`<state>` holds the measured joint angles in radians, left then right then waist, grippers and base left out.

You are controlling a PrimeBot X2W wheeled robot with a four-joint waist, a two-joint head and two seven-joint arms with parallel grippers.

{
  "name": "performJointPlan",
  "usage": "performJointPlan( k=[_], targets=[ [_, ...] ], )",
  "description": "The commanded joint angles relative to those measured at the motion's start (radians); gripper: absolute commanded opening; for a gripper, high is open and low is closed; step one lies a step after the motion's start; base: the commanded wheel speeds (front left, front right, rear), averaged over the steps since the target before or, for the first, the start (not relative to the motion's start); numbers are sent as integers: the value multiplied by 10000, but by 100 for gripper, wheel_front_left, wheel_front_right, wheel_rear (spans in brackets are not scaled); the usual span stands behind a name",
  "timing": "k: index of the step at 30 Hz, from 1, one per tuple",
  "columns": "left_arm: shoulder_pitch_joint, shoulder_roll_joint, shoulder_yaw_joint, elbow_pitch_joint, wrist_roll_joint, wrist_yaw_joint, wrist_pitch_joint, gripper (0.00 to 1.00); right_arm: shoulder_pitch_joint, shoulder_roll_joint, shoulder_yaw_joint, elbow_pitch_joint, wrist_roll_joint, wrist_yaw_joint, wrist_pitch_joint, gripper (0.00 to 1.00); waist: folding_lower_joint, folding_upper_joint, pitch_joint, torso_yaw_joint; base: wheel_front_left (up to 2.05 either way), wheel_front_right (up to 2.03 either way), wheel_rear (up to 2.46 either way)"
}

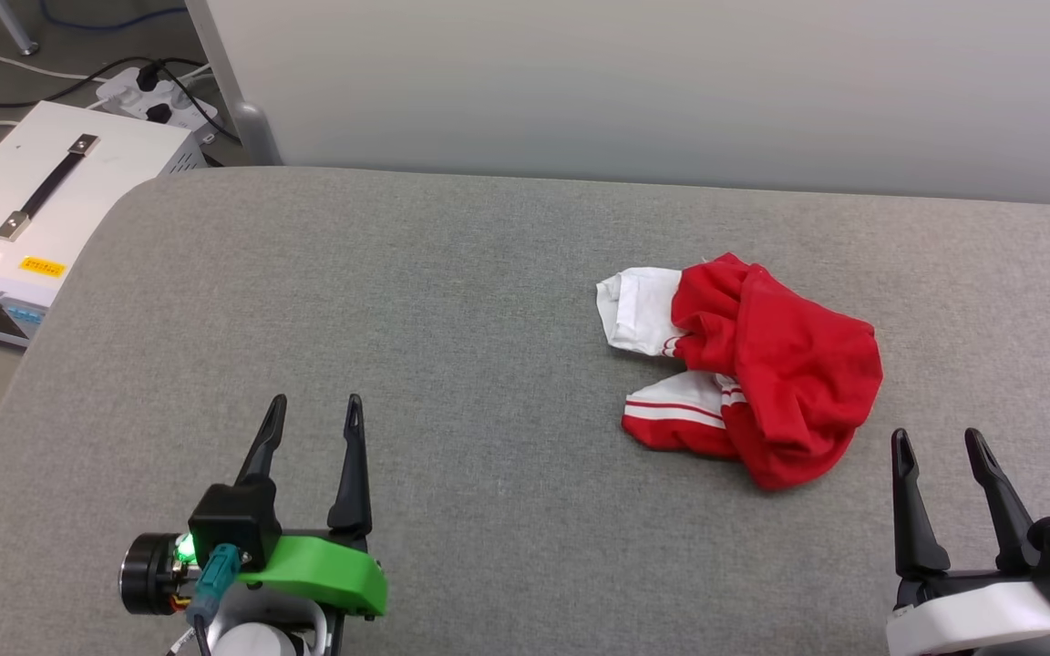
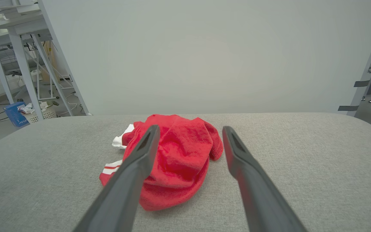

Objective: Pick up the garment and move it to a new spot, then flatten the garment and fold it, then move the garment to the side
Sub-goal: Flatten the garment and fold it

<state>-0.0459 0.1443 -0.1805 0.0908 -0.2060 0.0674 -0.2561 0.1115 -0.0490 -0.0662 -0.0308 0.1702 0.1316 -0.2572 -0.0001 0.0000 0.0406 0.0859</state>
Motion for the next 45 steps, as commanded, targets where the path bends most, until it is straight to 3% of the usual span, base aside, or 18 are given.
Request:
performJointPlan(
  k=[1,11,16,20,25,31,33,39,45],
  targets=[
    [196,-103,122,67,170,-118,-56,100,163,-12,14,56,10,-9,-46,100,1,0,-21,-17,0,0,0],
    [231,-440,681,282,685,-588,-57,100,-35,-12,-188,-75,-42,-9,-46,100,1,0,-16,-41,0,0,0],
    [15,-567,860,223,918,-780,-57,100,-1327,-144,-580,-568,-587,-9,-46,100,1,0,317,29,0,0,0],
    [-265,-648,952,141,1011,-884,-57,100,-2769,-1020,-477,-596,-326,-9,-46,100,1,0,731,128,0,0,0],
    [-627,-739,1055,-10,1091,-997,-57,100,-4701,-3000,830,475,745,-9,179,100,1,0,1345,318,0,0,0],
    [-1126,-819,1160,-183,1157,-1106,-57,100,-6750,-5669,3136,1176,3119,-9,3628,100,1,0,2112,613,0,0,0],
    [-1321,-848,1164,-273,1159,-1130,-57,100,-7261,-6456,3819,1326,3997,-9,5388,100,1,0,2419,748,0,0,0],
    [-1793,-909,1109,-499,1079,-1145,-57,100,-8362,-7484,4926,1394,6155,-9,9643,100,1,0,3216,1066,0,0,0],
    [-2270,-934,882,-535,953,-1142,-57,100,-9086,-7583,5540,1853,6656,-9,11643,100,1,0,4037,1461,0,0,0]
  ],
)
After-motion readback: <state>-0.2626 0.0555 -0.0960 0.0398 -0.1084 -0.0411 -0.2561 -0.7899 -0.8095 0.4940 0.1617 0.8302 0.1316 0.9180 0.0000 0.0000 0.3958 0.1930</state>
